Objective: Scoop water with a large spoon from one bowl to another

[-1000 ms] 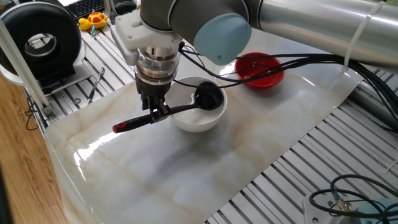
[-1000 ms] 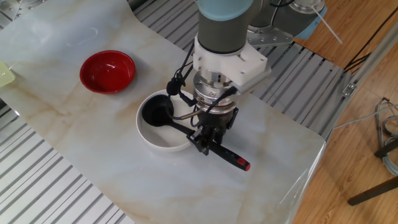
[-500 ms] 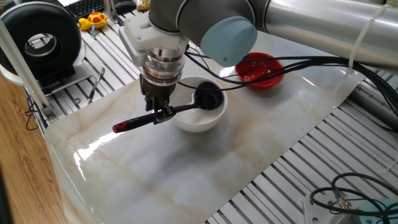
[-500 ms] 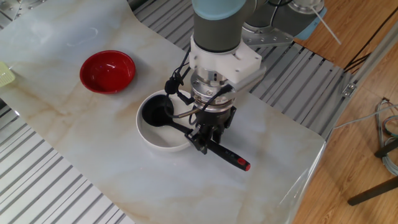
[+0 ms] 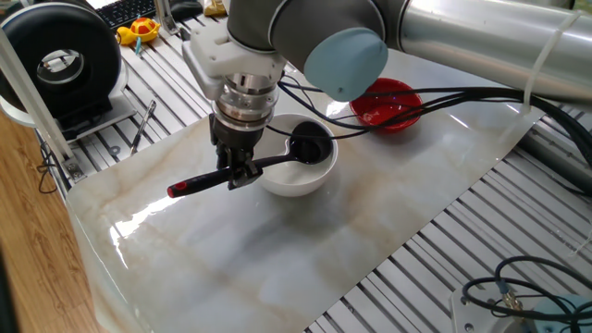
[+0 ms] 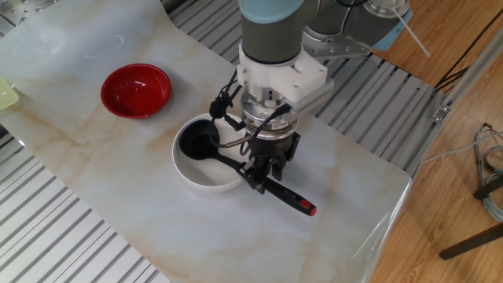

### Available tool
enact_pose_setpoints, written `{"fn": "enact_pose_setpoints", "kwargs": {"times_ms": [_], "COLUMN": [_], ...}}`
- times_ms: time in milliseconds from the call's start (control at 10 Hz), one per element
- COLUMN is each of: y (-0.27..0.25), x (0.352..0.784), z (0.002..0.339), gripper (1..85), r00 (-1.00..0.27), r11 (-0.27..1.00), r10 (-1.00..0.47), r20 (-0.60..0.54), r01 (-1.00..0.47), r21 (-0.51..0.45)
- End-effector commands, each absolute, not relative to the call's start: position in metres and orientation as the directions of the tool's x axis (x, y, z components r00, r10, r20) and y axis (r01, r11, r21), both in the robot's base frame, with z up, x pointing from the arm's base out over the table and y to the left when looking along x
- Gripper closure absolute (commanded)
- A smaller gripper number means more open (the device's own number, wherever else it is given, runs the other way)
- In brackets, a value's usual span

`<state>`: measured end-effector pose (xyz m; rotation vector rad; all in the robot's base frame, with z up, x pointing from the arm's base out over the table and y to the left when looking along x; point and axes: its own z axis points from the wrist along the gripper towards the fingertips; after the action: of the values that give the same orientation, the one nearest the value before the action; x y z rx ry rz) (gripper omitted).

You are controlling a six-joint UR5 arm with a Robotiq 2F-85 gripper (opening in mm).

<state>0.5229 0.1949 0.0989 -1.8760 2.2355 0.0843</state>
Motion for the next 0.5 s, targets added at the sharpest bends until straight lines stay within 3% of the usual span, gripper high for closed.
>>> {"fn": "enact_pose_setpoints", "kwargs": {"times_ms": [0, 400], "y": [0.2048, 0.2090], "x": [0.5198, 0.5230], "z": [0.1005, 0.1024], "gripper": [41.7, 41.7], "r00": [-0.178, -0.177], "r11": [0.204, 0.206], "r10": [-0.952, -0.949], "r20": [-0.248, -0.260], "r01": [-0.975, -0.975], "r21": [-0.084, -0.088]}}
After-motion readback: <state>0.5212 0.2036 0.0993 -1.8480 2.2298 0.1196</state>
